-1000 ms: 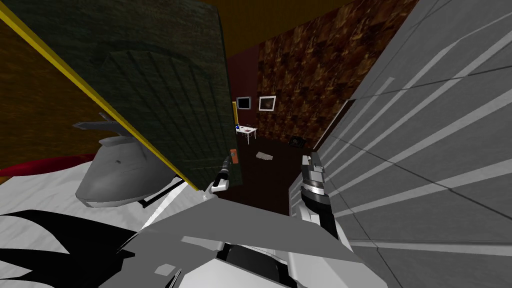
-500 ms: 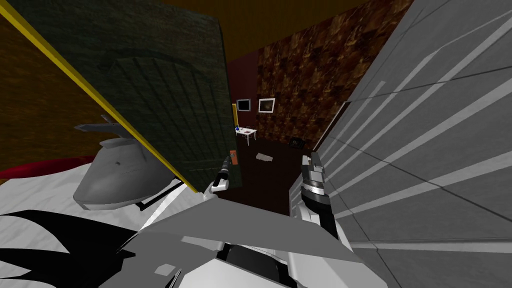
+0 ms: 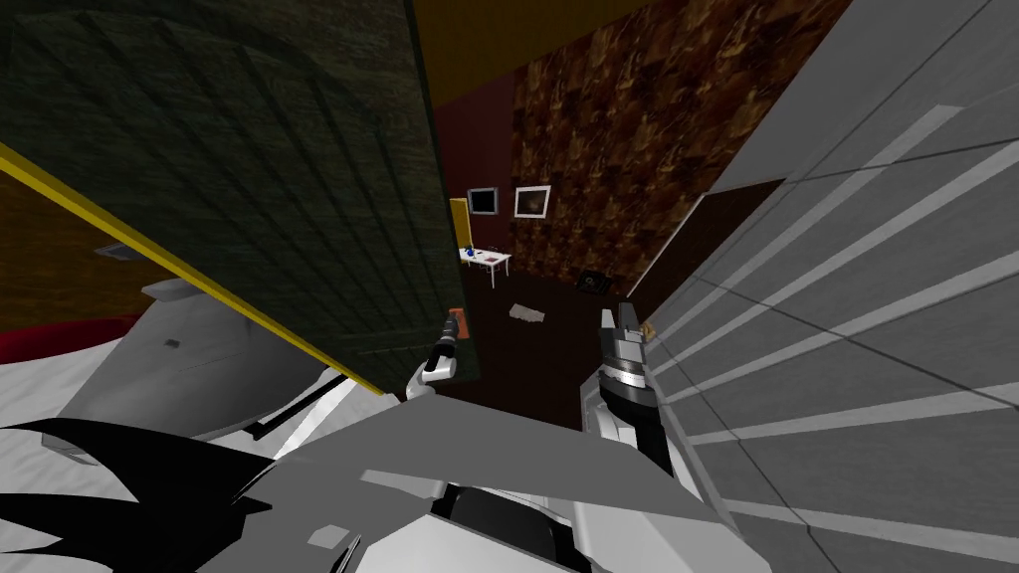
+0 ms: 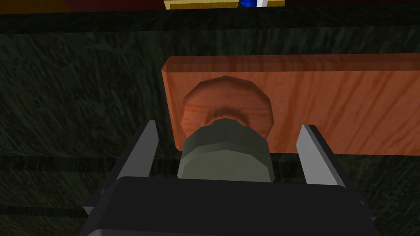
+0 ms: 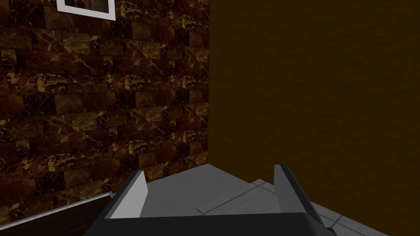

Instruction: Push the door open

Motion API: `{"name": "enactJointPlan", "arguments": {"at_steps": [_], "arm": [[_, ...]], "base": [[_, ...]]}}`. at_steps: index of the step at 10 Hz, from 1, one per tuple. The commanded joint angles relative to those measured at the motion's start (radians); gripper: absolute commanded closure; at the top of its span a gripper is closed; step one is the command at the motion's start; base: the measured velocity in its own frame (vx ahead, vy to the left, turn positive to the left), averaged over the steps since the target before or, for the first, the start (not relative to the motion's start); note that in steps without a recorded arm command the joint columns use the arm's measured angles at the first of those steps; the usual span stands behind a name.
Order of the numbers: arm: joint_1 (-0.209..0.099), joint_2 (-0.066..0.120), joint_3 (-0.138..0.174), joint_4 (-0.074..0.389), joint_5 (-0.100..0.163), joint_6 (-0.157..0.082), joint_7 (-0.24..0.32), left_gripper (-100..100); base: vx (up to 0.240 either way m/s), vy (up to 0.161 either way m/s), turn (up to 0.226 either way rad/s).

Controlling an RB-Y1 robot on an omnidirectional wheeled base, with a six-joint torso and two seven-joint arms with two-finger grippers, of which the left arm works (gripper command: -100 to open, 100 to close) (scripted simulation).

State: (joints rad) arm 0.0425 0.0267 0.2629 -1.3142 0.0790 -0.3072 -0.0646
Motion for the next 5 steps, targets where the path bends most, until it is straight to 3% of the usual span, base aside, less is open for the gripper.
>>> {"name": "enactJointPlan", "arguments": {"at_steps": [1, 5], "arm": [[0.001, 0.001, 0.000, 0.000, 0.000, 0.001, 0.000, 100], [0.001, 0.001, 0.000, 0.000, 0.000, 0.001, 0.000, 100]], "base": [[-0.010, -0.006, 0.008], [-0.026, -0.009, 0.000]]}}
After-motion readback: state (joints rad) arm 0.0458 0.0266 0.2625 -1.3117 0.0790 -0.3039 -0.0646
